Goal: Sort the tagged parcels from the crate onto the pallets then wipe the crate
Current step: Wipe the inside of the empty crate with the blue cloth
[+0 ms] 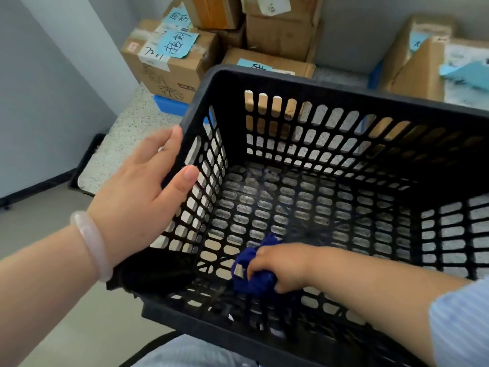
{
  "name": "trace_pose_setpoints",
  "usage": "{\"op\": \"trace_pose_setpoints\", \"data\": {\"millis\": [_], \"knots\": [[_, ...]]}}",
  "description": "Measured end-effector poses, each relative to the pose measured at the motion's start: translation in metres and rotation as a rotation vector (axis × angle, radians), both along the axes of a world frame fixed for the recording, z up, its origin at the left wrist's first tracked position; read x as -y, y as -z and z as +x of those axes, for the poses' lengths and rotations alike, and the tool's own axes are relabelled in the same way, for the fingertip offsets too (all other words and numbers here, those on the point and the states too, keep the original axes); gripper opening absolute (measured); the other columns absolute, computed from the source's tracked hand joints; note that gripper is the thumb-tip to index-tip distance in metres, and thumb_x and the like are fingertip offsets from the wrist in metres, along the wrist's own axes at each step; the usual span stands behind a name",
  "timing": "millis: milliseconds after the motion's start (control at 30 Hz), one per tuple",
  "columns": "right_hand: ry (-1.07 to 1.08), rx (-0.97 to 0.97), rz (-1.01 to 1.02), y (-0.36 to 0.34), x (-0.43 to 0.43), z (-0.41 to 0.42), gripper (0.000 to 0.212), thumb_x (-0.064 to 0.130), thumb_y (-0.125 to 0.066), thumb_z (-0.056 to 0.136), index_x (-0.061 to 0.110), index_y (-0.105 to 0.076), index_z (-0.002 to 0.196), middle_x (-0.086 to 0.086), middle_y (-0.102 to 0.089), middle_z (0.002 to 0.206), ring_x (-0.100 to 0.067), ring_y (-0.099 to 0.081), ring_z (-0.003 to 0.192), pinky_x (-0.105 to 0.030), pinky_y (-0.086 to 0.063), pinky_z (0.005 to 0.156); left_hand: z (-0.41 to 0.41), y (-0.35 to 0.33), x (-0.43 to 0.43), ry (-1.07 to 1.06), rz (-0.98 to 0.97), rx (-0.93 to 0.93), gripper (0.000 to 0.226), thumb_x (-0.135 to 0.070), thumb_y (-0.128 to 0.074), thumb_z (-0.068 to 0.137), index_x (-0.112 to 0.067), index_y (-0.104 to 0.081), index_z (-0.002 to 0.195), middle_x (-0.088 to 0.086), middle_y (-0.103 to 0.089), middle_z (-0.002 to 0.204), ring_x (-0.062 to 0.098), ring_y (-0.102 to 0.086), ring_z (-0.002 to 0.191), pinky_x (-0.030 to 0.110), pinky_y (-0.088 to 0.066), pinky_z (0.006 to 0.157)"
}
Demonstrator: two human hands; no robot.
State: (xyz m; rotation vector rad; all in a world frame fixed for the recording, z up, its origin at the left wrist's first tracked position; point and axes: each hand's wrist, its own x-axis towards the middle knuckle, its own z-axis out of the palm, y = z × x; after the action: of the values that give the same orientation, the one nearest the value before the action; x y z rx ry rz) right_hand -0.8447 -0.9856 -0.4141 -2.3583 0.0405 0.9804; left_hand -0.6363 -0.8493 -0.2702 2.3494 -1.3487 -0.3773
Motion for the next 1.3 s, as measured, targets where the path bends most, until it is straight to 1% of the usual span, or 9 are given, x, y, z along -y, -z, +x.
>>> {"op": "trace_pose_setpoints", "data": {"millis": [233,300,433,667,767,867,1033,1167,1300], "knots": [[-0.045,0.447,-0.446,0.006,0.063,0.014,0.033,0.034,-0.051,0.096,0.033,-0.047,0.129,-0.003,-0.047,0.121,-0.025,-0.052,0.106,-0.038,-0.048,0.076,0.001,0.002,-0.001,-0.033,-0.011,-0.021,0.092,-0.085,-0.012,0.079,-0.034,-0.020,0.155,-0.025,-0.019,0.157,-0.026,-0.008,0.129,0.017,-0.015,0.108],[0.088,0.422,-0.558,0.007,0.085,0.018,0.031,0.043,-0.046,0.097,0.029,-0.048,0.126,-0.006,-0.048,0.120,-0.029,-0.052,0.106,-0.037,-0.044,0.079,0.000,0.002,-0.001,-0.046,-0.009,-0.008,0.089,-0.083,-0.014,0.080,-0.035,-0.020,0.155,-0.026,-0.019,0.157,-0.028,-0.007,0.128,0.018,-0.017,0.107],[0.236,0.325,-0.730,0.009,0.118,0.010,0.056,0.024,-0.052,0.096,0.027,-0.029,0.147,-0.014,-0.027,0.151,-0.037,-0.039,0.126,-0.043,-0.044,0.095,-0.003,0.000,0.000,-0.063,0.010,0.011,0.084,-0.077,-0.017,0.083,-0.035,-0.022,0.155,-0.025,-0.022,0.156,-0.026,-0.009,0.127,0.024,-0.019,0.108],[0.406,0.346,-0.510,0.021,0.109,-0.009,0.079,0.063,-0.048,0.088,0.043,-0.009,0.153,0.004,0.000,0.163,-0.030,-0.009,0.144,-0.049,-0.020,0.116,-0.005,-0.002,0.002,-0.056,-0.013,0.021,0.094,-0.089,-0.012,0.077,-0.037,-0.023,0.154,-0.056,-0.010,0.133,-0.036,-0.003,0.122,0.022,-0.016,0.108],[0.474,0.377,-0.505,0.031,0.094,-0.013,0.067,0.051,-0.057,0.089,0.036,-0.032,0.149,0.001,-0.025,0.154,-0.030,-0.026,0.134,-0.043,-0.026,0.112,-0.005,0.000,0.001,-0.057,-0.020,0.031,0.090,-0.085,-0.016,0.080,-0.035,-0.025,0.154,-0.056,-0.013,0.133,-0.034,-0.007,0.124,0.024,-0.016,0.109],[0.527,0.361,-0.462,0.029,0.081,-0.017,0.052,0.035,-0.062,0.088,0.031,-0.049,0.138,-0.002,-0.041,0.138,-0.030,-0.037,0.124,-0.037,-0.033,0.104,-0.007,0.000,0.001,-0.061,-0.017,0.047,0.083,-0.075,-0.020,0.083,-0.033,-0.024,0.155,-0.040,-0.022,0.146,-0.013,-0.017,0.138,0.027,-0.016,0.111],[0.384,0.216,-0.253,0.009,0.054,-0.053,0.041,0.029,-0.065,0.085,0.034,-0.059,0.125,0.002,-0.049,0.127,-0.024,-0.048,0.116,-0.033,-0.040,0.100,-0.004,0.001,0.000,-0.066,0.000,0.019,0.084,-0.077,-0.019,0.082,-0.035,-0.021,0.155,-0.030,-0.017,0.155,-0.016,-0.010,0.135,0.024,-0.011,0.114],[0.192,0.141,-0.087,0.000,0.015,-0.091,0.036,0.033,-0.064,0.087,0.035,-0.059,0.122,0.003,-0.048,0.129,-0.023,-0.049,0.114,-0.036,-0.042,0.098,-0.004,0.002,0.001,-0.058,0.007,0.034,0.084,-0.075,-0.020,0.083,-0.032,-0.021,0.156,-0.026,-0.015,0.157,0.002,-0.014,0.147,0.024,-0.008,0.115],[-0.144,0.244,-0.265,-0.004,0.038,-0.094,0.042,0.019,-0.067,0.085,0.030,-0.055,0.125,-0.004,-0.048,0.133,-0.028,-0.049,0.110,-0.041,-0.044,0.087,-0.004,0.001,-0.001,-0.049,0.001,0.019,0.085,-0.082,-0.016,0.082,-0.039,-0.019,0.155,-0.038,-0.012,0.152,-0.001,-0.014,0.144,0.029,-0.011,0.112]]}}
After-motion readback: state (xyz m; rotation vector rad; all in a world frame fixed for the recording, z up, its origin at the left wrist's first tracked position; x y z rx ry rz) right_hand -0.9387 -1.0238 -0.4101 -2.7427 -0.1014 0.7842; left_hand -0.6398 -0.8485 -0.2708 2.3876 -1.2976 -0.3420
